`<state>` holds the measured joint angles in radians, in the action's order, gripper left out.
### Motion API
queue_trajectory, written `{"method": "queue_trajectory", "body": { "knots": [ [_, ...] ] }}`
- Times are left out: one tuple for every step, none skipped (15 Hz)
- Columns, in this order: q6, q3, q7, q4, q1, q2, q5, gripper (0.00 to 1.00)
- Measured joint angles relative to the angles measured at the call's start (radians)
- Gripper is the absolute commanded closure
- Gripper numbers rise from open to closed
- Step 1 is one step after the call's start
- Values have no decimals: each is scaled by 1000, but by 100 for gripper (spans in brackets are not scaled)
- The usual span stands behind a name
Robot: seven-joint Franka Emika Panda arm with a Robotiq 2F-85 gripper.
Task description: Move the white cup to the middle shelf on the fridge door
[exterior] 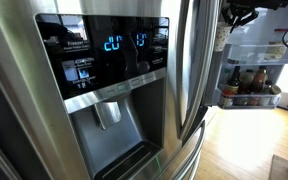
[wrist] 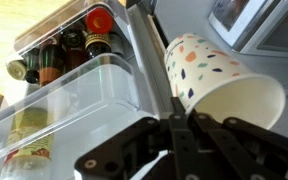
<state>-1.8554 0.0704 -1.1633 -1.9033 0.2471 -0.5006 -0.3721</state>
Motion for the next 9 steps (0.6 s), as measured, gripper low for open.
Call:
{"method": "queue_trajectory", "body": {
  "knots": [
    [10,2,-19,5,4,-7,-11,99],
    [18,2,-37,8,8,-16,-25,99],
    [23,2,-51,8,13,-26,-39,99],
    [34,1,-62,8,20,-37,-50,99],
    [47,0,-70,8,26,-49,-61,99],
    [62,-1,-74,8,33,-62,-70,99],
    [75,-4,-74,8,39,-75,-78,99],
    [82,-11,-74,6,42,-89,-83,99],
    [87,-20,-72,3,45,-103,-91,99]
  ]
}}
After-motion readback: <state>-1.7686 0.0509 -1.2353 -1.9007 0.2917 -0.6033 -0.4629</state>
